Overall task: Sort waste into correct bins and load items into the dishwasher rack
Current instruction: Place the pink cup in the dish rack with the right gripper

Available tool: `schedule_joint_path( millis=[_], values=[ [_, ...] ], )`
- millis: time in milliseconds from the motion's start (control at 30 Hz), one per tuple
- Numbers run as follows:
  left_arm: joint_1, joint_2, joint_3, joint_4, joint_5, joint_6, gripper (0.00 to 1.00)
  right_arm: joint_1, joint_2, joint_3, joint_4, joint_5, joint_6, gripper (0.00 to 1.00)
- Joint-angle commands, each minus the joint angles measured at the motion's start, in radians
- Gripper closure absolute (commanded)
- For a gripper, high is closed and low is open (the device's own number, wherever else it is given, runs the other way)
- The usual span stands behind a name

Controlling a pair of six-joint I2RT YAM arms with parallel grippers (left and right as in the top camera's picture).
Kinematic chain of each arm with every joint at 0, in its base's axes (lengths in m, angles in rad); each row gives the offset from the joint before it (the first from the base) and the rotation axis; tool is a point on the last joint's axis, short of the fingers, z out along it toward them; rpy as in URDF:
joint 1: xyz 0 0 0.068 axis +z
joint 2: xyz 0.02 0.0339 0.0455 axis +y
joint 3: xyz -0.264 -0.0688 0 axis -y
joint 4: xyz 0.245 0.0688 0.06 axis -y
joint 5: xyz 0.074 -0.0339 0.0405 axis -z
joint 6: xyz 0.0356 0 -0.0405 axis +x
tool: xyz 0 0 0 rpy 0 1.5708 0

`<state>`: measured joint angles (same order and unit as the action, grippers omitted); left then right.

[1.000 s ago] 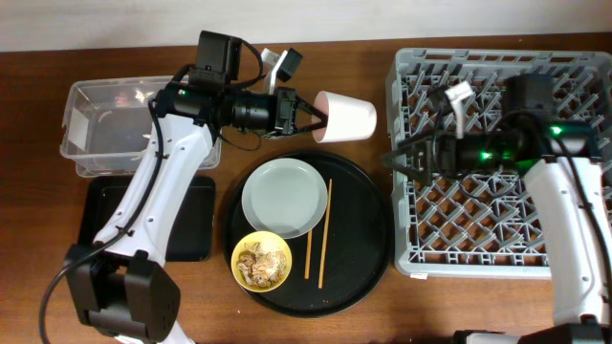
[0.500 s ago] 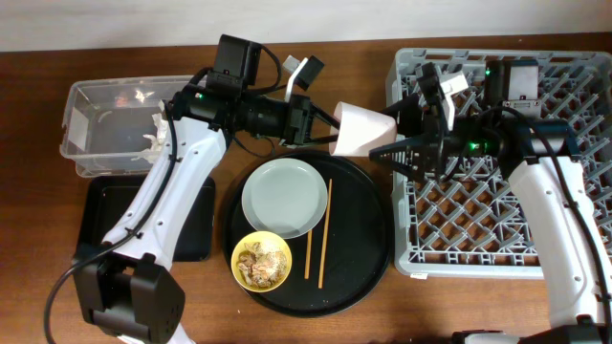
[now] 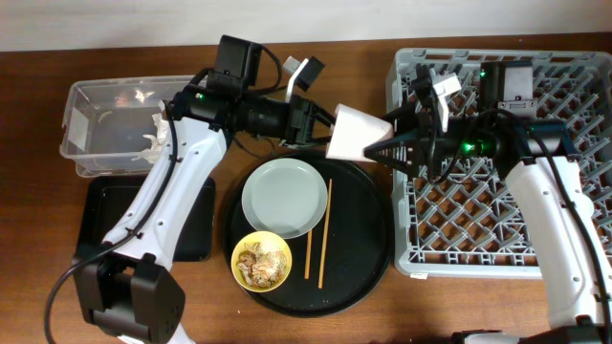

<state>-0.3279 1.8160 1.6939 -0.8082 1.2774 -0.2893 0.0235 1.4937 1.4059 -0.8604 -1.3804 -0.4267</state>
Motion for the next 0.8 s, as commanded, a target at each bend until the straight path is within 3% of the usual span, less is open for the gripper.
schedule_joint_path(
  millis=[0, 133, 200, 333, 533, 767],
  values=[
    [0.002, 0.007, -0.005, -0.085, -0.365, 0.016, 0.65, 0.009, 0.001, 0.000, -0.068, 0.177, -0.010, 0.45],
    [0.043, -0.005, -0.005, -0.240, -0.685, 0.049, 0.64, -0.032, -0.002, 0.003, -0.187, 0.505, 0.048, 0.47],
    [0.090, -0.037, -0.005, -0.361, -0.929, 0.049, 0.64, -0.126, -0.003, 0.036, -0.227, 0.728, 0.216, 0.50],
    [0.116, -0.104, -0.005, -0.440, -1.172, 0.048, 0.65, -0.291, -0.002, 0.120, -0.277, 1.048, 0.407, 0.52],
    [0.115, -0.121, -0.005, -0.442, -1.192, 0.048, 0.64, -0.420, 0.038, 0.125, -0.341, 1.488, 0.549, 0.52],
    [0.115, -0.121, -0.005, -0.442, -1.192, 0.048, 0.65, -0.494, 0.160, 0.124, -0.359, 1.509, 0.567, 0.52]
  ],
)
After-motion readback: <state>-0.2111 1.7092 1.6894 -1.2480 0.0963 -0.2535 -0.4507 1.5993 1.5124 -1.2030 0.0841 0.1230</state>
